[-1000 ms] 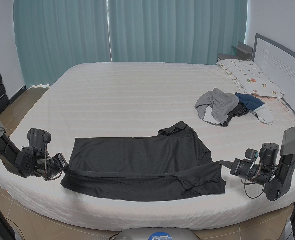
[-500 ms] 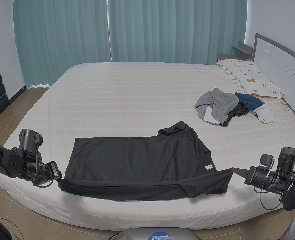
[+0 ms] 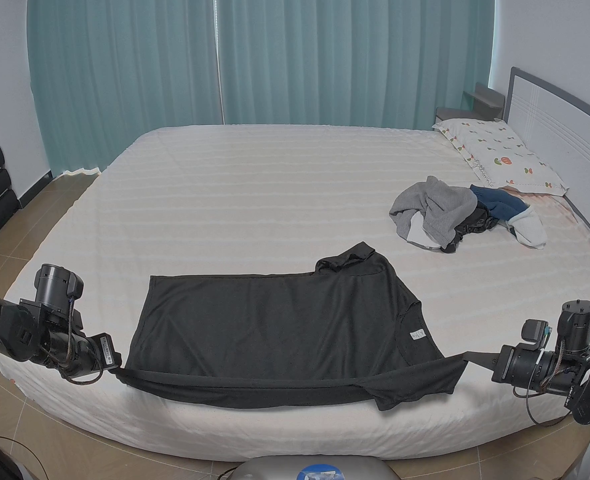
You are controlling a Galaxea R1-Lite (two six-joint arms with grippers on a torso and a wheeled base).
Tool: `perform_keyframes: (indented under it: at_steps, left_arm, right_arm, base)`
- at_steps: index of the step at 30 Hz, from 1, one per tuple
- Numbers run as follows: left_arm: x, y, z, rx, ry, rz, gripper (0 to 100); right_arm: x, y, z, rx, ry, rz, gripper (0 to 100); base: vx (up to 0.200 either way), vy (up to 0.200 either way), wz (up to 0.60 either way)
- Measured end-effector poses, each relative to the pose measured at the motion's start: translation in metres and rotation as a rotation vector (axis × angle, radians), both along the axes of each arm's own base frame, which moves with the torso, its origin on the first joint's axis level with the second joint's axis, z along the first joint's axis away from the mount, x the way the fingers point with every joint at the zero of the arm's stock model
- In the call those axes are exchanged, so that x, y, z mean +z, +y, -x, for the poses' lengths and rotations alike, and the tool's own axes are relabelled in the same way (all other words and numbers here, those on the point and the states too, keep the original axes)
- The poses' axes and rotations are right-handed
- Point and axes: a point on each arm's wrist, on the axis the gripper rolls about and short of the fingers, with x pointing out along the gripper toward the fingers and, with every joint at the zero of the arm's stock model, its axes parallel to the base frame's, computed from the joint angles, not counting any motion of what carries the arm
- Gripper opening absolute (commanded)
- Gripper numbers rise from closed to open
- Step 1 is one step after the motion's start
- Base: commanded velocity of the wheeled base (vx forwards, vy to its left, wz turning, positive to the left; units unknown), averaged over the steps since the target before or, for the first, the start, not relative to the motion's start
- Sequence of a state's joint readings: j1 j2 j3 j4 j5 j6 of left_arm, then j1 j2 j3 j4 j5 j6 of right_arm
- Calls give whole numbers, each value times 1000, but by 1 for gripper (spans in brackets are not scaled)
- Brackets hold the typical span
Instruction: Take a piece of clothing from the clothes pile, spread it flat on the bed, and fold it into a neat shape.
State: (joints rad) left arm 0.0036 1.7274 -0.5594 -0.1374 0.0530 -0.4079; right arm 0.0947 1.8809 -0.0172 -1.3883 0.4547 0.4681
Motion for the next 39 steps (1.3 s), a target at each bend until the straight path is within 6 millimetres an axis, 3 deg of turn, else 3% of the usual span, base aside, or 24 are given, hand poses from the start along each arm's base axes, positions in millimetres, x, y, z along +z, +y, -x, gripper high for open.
perform_keyframes:
  at_steps: [12,21,32,39]
  left_arm:
    - [-8,0,12,-50,51,-78,0]
    - [-9,0,13,-62,83,-82,0]
    - [-3,-1,-17,61,-31,-6,0]
    - [-17,-2,-39,100,-90,22,0]
  right_arm:
    - [3,-2,18,29,78,65,0]
    - [2,-2,17,29,75,75,0]
    - [3,3,-32,7,12,82,0]
    - [-8,7,-60,-11,9,95,0]
  base:
    - [0,0,0]
    - [0,0,0]
    - [0,0,0]
    - [0,0,0]
